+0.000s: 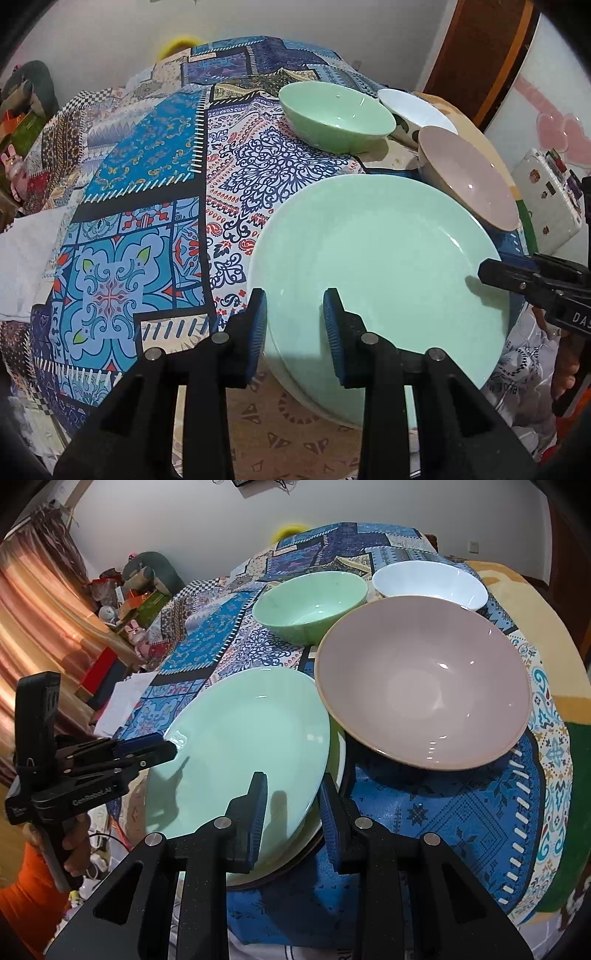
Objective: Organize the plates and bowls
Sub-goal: 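Move the left tool to the pink bowl and grasp its rim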
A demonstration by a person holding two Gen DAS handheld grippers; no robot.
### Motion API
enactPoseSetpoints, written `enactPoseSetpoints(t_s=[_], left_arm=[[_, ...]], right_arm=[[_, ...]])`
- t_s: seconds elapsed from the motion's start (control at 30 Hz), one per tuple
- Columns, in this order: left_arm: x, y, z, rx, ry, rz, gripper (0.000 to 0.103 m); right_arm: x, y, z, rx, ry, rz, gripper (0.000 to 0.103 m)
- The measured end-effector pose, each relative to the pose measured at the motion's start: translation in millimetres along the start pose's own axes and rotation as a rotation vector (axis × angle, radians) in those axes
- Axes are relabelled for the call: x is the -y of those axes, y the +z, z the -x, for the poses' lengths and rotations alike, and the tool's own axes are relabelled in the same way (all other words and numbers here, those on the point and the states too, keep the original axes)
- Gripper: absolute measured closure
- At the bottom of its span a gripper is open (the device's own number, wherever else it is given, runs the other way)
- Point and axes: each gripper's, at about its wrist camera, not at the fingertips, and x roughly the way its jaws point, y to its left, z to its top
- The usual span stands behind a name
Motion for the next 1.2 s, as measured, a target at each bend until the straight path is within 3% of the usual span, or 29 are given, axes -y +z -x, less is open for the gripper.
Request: enactPoseSetpoints(t_s=[0.17,0.2,0.5,0.73,0.83,1.07,1.2], left_arm=[[-4.7,-0.8,4.3,0.001,0.002,0.026,0.071],[-6.2,-1.6,5.5,0.001,0.004,0.033,0.071],[-9.1,-3.7,26.8,0.041,0.002,0.085,0.070],[15.6,11.9,53.3,0.137,-0.021,0.053,0.036],[32.8,24.1,56.0,0.166,-0.016,0.011,0.033],[65.7,53.5,34.2,0.144,-0.032,-0.039,0.019],[83.0,70.4,11.2,0.103,-0.036,-0.069,0.017]], right_arm=[[1.4,1.0,8.2,0.040,-0.062,0.018,0.073],[1.6,1.7,12.8,0.061,-0.069,0.025,0.069],[7.8,5.2,40.9,0.143,-0.081,0.038,0.060],[20.4,8.2,61.9,0.253,-0.180,0.027,0.051],[29.8,10.8,65.1,0.295,-0.214,0.003,0.038],[55.5,16.9,66.1,0.318,-0.234,-0.045,0.037],[69.1,18.7,62.0,0.311,-0.245,-0.063,0.037]])
